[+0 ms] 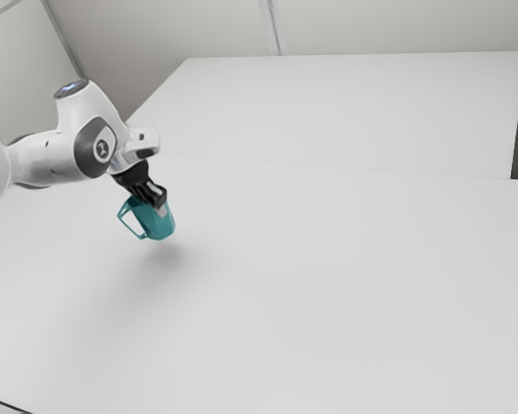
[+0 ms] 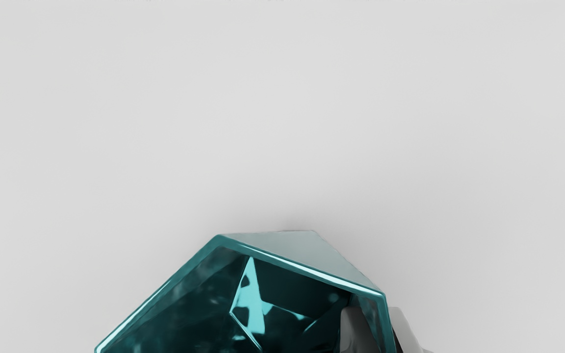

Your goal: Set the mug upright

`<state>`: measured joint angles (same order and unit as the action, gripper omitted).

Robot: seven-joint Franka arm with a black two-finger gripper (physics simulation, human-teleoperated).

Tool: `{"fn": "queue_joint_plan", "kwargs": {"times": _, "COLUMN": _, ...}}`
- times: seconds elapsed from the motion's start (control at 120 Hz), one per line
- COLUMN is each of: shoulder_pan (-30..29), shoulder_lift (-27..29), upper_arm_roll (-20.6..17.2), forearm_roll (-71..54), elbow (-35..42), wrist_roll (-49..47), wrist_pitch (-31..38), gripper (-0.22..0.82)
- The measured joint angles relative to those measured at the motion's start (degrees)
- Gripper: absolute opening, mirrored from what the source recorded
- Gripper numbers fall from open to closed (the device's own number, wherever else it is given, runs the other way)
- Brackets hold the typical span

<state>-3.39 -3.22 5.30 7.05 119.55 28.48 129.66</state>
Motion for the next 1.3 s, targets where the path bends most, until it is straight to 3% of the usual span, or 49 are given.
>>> {"fn": "queue_joint_plan", "kwargs": {"times": 0.475, "shoulder_pan": 2.7, "shoulder_lift": -8.5, "upper_arm_roll": 0.1, "forearm_roll": -0.5, "elbow": -1.0, "wrist_roll": -10.4, "wrist_pitch": 4.2, "gripper": -0.17}}
{"fn": "queue_joint_plan", "kwargs": {"times": 0.667, "shoulder_pan": 3.5, "shoulder_lift": -7.7, "upper_arm_roll": 0.1, "forearm_roll": -0.4, "elbow": -1.4, "wrist_roll": -12.4, "wrist_pitch": 4.4, "gripper": 0.23}}
{"fn": "queue_joint_plan", "kwargs": {"times": 0.808, "shoulder_pan": 3.6, "shoulder_lift": -4.1, "upper_arm_roll": 0.1, "forearm_roll": -1.0, "elbow": -1.4, "wrist_roll": -13.3, "wrist_pitch": 3.8, "gripper": 0.41}}
{"fn": "queue_joint_plan", "kwargs": {"times": 1.008, "shoulder_pan": 3.5, "shoulder_lift": -2.0, "upper_arm_roll": 0.1, "forearm_roll": -3.4, "elbow": -12.2, "wrist_roll": -14.2, "wrist_pitch": -5.5, "gripper": 0.53}}
{"fn": "queue_joint_plan", "kwargs": {"times": 1.3, "shoulder_pan": 3.3, "shoulder_lift": -1.9, "upper_arm_roll": -0.1, "forearm_roll": -5.2, "elbow": -30.0, "wrist_roll": -14.3, "wrist_pitch": -23.9, "gripper": 0.59}}
